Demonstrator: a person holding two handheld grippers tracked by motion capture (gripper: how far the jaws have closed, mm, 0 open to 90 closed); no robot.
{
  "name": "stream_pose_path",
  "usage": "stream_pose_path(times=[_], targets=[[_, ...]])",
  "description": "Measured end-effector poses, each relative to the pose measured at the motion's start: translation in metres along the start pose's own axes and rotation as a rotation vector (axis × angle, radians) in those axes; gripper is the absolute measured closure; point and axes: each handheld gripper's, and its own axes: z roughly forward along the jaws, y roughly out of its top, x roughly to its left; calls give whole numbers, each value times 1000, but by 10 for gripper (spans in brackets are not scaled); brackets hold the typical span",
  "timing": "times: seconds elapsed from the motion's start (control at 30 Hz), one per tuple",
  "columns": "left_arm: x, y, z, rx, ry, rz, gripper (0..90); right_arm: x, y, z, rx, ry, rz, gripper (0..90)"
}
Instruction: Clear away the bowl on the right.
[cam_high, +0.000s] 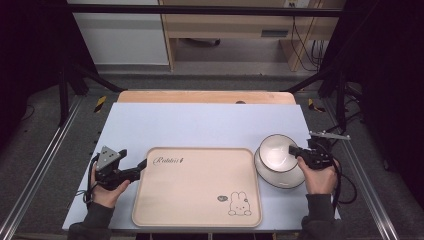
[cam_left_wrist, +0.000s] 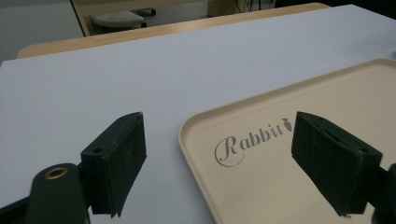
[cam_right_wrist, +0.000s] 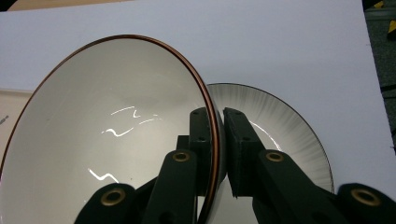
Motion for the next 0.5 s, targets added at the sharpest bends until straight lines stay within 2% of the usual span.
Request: stream_pose_path(times=[0.37,0.5], targets=[[-1,0,0,0,1,4,176,14,4,-7,-23,48,-30,825],[-1,0,0,0,2,4,176,22,5,-5,-19,67,-62,824]])
